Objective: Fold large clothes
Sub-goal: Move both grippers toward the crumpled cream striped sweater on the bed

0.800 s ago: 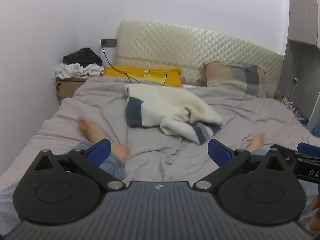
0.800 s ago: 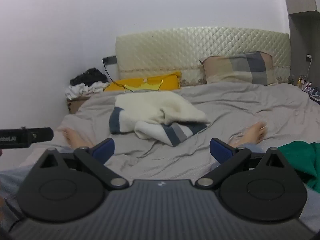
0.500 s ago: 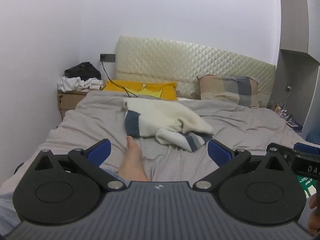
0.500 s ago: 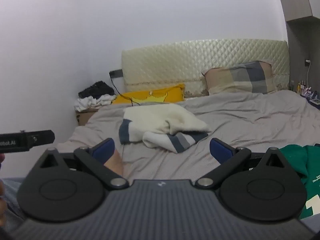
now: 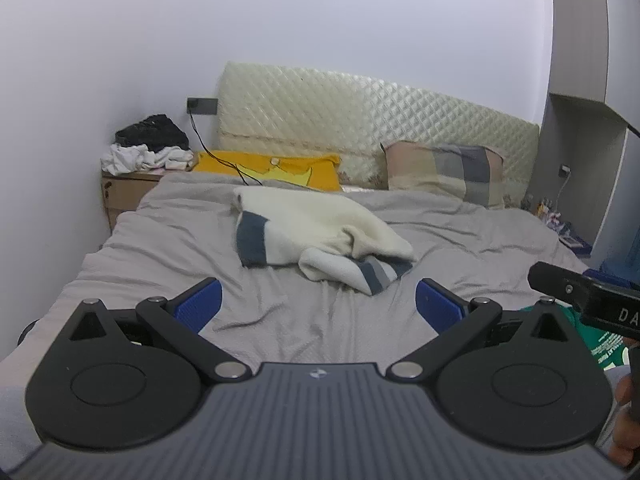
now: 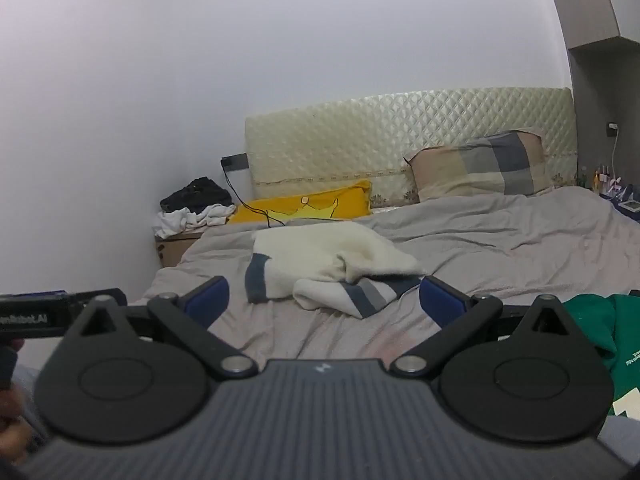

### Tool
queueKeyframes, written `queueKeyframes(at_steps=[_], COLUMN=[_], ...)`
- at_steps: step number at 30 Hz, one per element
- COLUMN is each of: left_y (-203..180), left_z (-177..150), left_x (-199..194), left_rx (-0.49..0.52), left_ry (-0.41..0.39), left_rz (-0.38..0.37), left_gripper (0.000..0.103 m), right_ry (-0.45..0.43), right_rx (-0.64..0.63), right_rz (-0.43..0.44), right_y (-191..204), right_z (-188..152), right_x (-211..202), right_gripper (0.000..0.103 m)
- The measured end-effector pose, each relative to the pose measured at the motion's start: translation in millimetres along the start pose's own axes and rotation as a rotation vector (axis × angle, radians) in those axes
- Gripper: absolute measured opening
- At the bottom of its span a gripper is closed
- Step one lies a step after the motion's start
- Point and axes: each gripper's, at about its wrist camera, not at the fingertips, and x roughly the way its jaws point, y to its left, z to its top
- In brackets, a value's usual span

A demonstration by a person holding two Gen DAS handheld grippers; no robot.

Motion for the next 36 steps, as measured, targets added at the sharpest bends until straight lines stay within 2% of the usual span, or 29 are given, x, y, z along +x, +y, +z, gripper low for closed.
queueKeyframes(at_steps=[17, 25, 36], left_y=[-2, 7, 3], left_z=[10, 5, -4], left_x=[85, 101, 109], left_rx=[0.009, -0.003, 0.010], left_ry=[0.049, 0.075, 0.070], left_rz=[0.004, 0.016, 0.038], left_gripper=[0.103, 0.103, 0.103], right_ry=[0.084, 0.108, 0.119], right_rx=[0.011, 0.023, 0.008], right_rz=[-0.016, -0.024, -0.009], right_y=[-11, -14, -17], right_z=[8, 7, 6], right_x=[55, 63, 70], right_gripper=[0.103, 0.103, 0.103])
